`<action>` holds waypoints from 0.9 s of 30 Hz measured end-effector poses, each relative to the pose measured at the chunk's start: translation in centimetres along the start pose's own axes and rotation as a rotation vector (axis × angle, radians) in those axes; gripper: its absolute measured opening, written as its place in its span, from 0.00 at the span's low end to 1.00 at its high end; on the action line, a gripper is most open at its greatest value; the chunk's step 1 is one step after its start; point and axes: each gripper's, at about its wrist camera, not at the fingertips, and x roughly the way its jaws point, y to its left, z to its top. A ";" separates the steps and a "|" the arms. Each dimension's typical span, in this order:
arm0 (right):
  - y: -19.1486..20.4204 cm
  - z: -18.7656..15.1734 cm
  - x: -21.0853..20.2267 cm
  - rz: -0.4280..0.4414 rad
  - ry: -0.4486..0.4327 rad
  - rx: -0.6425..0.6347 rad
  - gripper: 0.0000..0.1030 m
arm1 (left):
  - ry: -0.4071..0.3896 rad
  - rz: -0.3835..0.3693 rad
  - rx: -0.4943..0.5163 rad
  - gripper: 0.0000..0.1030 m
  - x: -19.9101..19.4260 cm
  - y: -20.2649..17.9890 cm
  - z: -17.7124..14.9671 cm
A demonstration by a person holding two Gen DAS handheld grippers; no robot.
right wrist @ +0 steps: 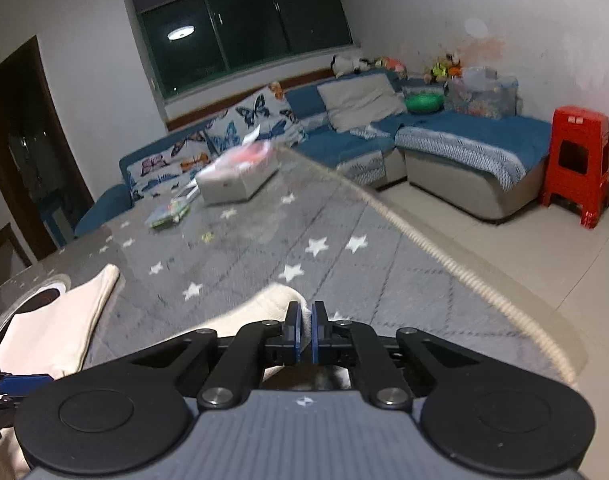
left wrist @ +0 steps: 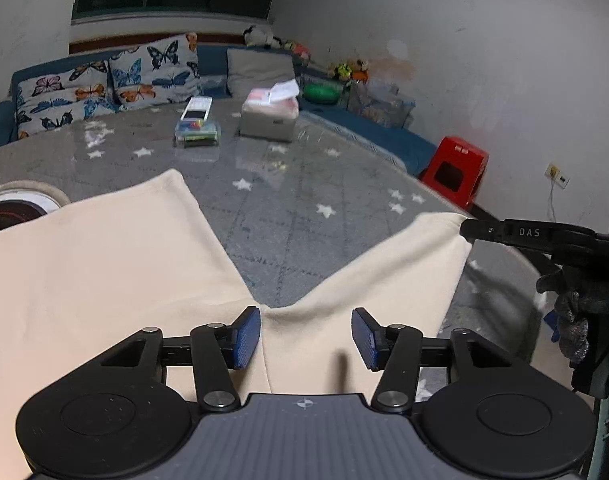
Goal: Fold clothes
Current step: 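Lift the sleeve with the right tool and fold it across the body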
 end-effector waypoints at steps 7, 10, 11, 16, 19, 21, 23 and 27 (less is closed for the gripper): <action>0.3 1.2 -2.2 0.036 -0.048 0.030 0.04 | 0.008 -0.040 -0.005 0.55 0.5 -0.4 -0.2; 0.7 1.6 -3.4 0.054 -0.071 0.029 0.04 | 0.025 -0.066 -0.041 0.61 1.4 -0.1 -0.2; 0.9 1.7 -3.9 0.061 -0.079 0.025 0.04 | 0.026 -0.067 -0.037 0.64 1.5 -0.2 -0.3; 2.3 2.7 -6.4 0.109 -0.119 0.007 0.04 | 0.019 -0.083 -0.042 0.66 0.7 -0.5 -1.0; 3.6 3.6 -7.9 0.143 -0.145 -0.021 0.04 | -0.009 -0.094 -0.049 0.66 -1.2 -0.1 -1.4; 4.6 4.2 -8.8 0.168 -0.160 -0.047 0.04 | -0.027 -0.097 -0.053 0.67 -2.8 0.3 -1.8; 5.9 4.8 -9.5 0.200 -0.167 -0.074 0.04 | -0.042 -0.093 -0.062 0.67 -4.4 1.0 -2.4; 9.8 6.1 -10.4 0.274 -0.176 -0.168 0.04 | -0.076 -0.072 -0.083 0.69 -8.0 2.7 -4.0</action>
